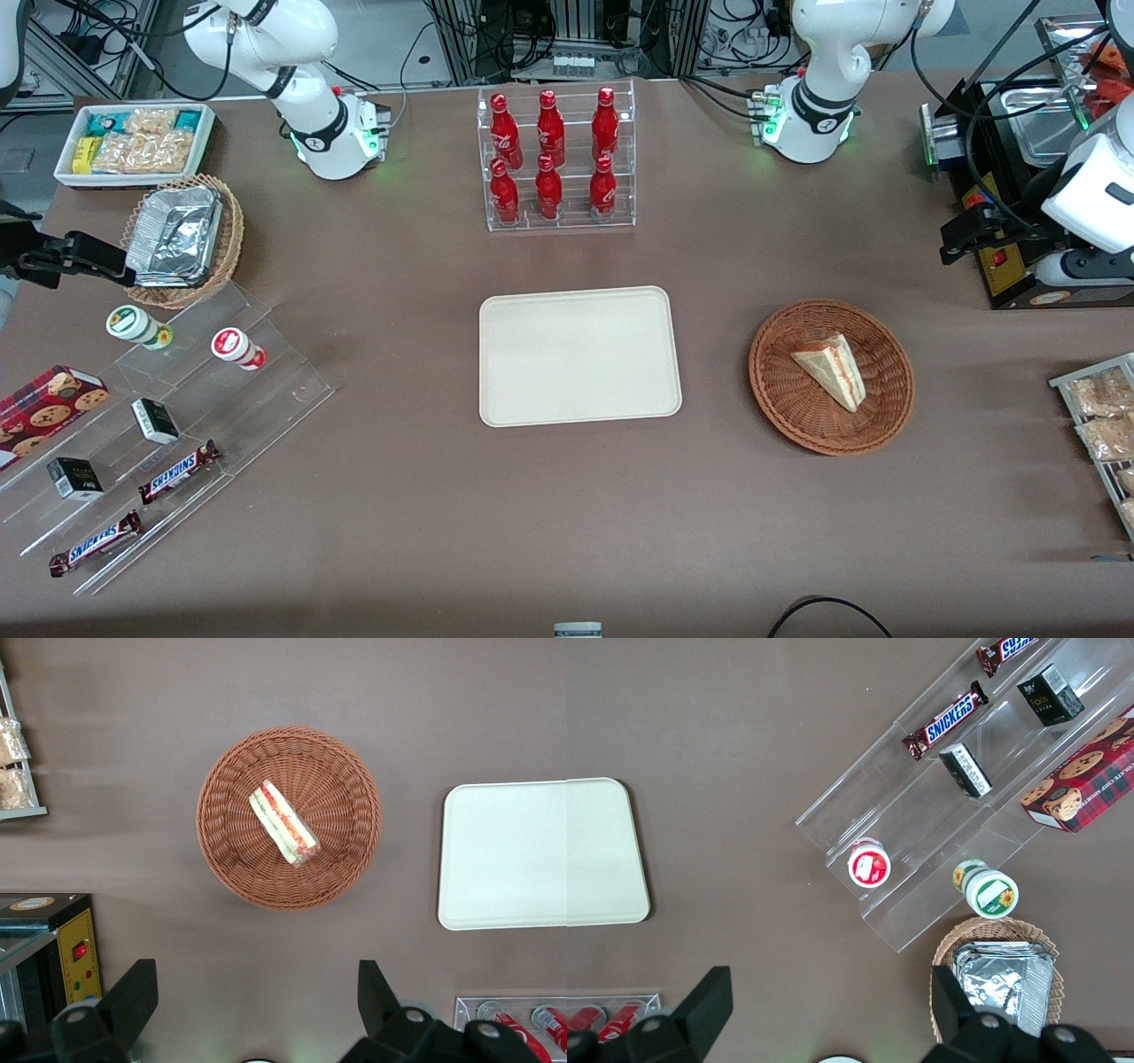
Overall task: Place sandwich from basket to tray
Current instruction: 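Move the left gripper over the wicker basket above the sandwich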
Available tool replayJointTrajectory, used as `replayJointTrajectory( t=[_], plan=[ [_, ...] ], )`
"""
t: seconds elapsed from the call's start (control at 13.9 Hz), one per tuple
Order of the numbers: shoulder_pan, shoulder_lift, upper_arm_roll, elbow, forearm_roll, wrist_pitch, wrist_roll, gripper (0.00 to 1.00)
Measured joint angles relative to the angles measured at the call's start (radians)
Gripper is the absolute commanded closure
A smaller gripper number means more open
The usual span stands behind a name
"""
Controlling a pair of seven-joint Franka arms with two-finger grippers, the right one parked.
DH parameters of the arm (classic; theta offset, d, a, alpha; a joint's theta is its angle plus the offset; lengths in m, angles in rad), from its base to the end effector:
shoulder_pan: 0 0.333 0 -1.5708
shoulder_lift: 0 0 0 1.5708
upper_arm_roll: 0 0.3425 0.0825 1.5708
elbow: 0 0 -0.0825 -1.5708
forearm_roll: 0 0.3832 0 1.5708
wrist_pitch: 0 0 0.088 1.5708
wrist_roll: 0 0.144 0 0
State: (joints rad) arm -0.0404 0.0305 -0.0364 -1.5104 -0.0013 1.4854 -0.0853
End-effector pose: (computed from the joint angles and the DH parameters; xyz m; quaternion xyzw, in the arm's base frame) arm 0.5517 -0.0423 0.6181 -0.9996 -0.0042 0.0277 0.0010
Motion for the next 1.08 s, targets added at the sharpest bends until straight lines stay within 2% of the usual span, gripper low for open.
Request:
replayJointTrajectory(
  t=[0.5,0.72,1.08],
  plan=[
    [0.003,0.027,-0.001,-0.021,0.001,0.014,0.000,0.00],
    [0.004,0.047,0.001,-0.130,0.007,0.139,-0.012,0.00],
    [0.004,0.050,0.002,-0.325,0.008,0.369,-0.168,0.00]
  ],
)
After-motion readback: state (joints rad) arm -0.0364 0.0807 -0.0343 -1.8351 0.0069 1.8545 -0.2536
